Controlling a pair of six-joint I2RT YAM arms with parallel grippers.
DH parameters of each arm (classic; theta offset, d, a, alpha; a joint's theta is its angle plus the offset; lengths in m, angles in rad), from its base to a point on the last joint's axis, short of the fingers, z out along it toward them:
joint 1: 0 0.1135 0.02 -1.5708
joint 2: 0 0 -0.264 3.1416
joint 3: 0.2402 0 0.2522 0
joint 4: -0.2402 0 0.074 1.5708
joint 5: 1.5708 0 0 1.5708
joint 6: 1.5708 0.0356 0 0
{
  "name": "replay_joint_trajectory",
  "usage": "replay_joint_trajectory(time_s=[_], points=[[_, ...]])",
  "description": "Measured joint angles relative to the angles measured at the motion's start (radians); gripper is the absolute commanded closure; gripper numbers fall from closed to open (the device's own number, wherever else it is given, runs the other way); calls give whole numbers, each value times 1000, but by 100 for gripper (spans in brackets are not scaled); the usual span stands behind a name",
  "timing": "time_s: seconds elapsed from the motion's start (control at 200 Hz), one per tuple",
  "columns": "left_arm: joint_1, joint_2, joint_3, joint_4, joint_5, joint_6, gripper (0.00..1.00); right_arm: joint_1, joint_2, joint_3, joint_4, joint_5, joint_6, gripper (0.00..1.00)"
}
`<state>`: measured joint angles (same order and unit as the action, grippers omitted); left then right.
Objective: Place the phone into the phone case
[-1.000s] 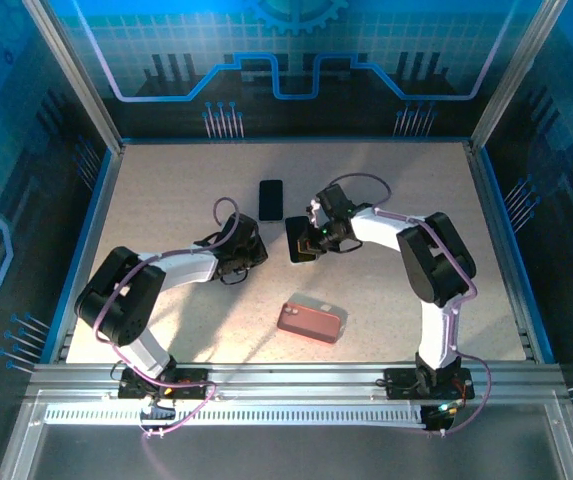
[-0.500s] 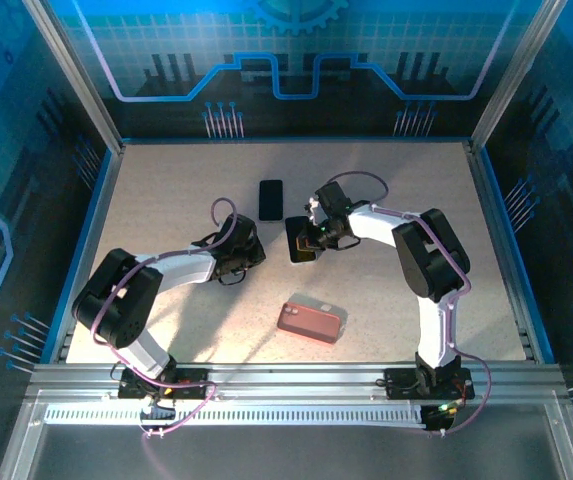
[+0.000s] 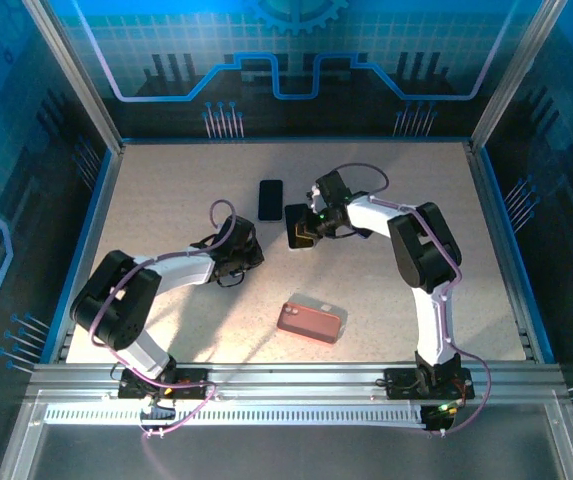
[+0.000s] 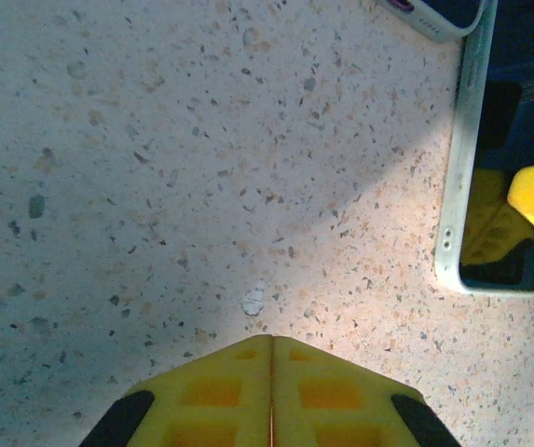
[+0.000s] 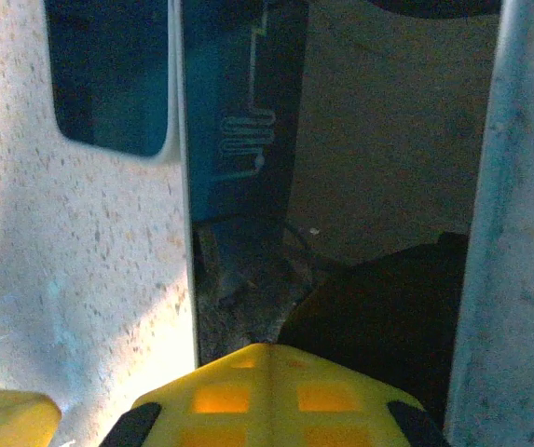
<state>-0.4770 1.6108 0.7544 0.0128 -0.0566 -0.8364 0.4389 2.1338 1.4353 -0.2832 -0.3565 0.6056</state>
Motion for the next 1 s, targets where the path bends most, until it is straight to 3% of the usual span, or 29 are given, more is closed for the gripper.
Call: replay_joint_trajectory(time_s=[0.6,0.85,0.946,1.001], points=[[8,-31,0,-19,-11,0,92,-28,196,302,-24,5,50,100],[10,-34,0,-24,-11,0,92,-29,217,341,-39,7,49,100],[11,-34,0,-27,-10,0,92,-29,217,340,-37,5,45,89],[11,-34,0,-28,-10,1,92,-30,206,322,-21,2,34,76]])
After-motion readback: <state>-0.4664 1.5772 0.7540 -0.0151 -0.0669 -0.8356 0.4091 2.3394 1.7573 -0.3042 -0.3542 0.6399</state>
